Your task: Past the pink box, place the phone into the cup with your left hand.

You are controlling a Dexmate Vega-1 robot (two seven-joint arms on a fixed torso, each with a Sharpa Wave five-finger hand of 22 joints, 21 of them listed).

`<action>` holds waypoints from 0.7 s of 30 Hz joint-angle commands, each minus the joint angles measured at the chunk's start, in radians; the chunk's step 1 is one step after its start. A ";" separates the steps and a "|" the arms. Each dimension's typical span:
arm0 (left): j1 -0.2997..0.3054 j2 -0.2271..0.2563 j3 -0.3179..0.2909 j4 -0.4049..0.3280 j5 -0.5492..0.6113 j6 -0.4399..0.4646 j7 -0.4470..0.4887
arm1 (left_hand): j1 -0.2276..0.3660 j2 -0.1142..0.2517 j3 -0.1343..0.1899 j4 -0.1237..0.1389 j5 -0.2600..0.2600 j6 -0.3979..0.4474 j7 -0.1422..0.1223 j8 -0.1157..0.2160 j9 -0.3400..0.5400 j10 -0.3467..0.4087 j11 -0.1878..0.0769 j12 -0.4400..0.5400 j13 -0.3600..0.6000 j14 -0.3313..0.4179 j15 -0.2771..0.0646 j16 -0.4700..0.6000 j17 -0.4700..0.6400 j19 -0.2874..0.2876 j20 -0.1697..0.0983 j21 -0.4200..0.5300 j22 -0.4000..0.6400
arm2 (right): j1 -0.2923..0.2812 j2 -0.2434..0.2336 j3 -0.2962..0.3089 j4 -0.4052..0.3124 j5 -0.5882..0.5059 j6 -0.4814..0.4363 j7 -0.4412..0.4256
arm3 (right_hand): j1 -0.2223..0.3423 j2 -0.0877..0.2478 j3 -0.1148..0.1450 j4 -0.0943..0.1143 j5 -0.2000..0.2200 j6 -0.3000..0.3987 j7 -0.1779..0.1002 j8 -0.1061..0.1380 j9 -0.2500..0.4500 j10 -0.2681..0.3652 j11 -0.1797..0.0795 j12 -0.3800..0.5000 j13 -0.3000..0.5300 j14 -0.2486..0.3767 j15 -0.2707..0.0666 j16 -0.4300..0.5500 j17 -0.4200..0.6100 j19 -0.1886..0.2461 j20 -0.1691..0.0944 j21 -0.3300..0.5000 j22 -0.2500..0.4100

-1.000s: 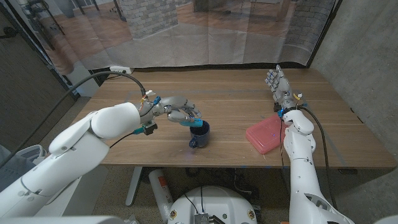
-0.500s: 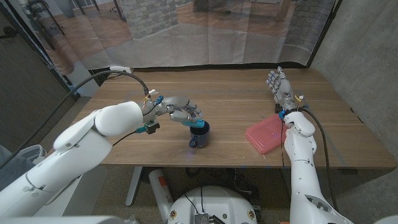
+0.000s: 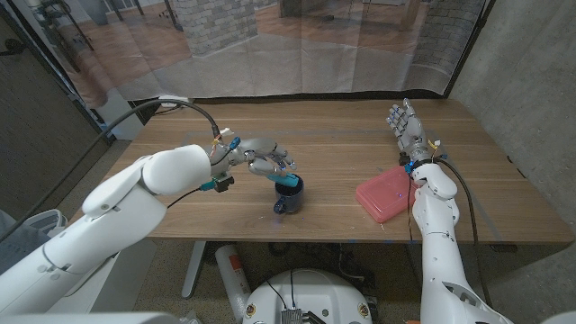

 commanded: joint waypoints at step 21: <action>-0.007 -0.048 0.008 0.020 0.021 -0.022 0.082 | -0.042 0.009 -0.004 0.019 0.012 -0.025 -0.015 -0.022 -0.004 -0.027 -0.014 -0.012 -0.003 -0.045 0.011 -0.005 -0.009 -0.054 0.043 -0.022 0.007 | 0.018 -0.012 0.015 0.023 -0.011 -0.006 0.002 | 0.007 0.004 0.003 -0.006 0.002 0.006 -0.006 0.005 0.005 0.012 0.005 0.005 0.005 0.010 -0.001 0.008 0.004 -0.001 0.001 0.008 0.006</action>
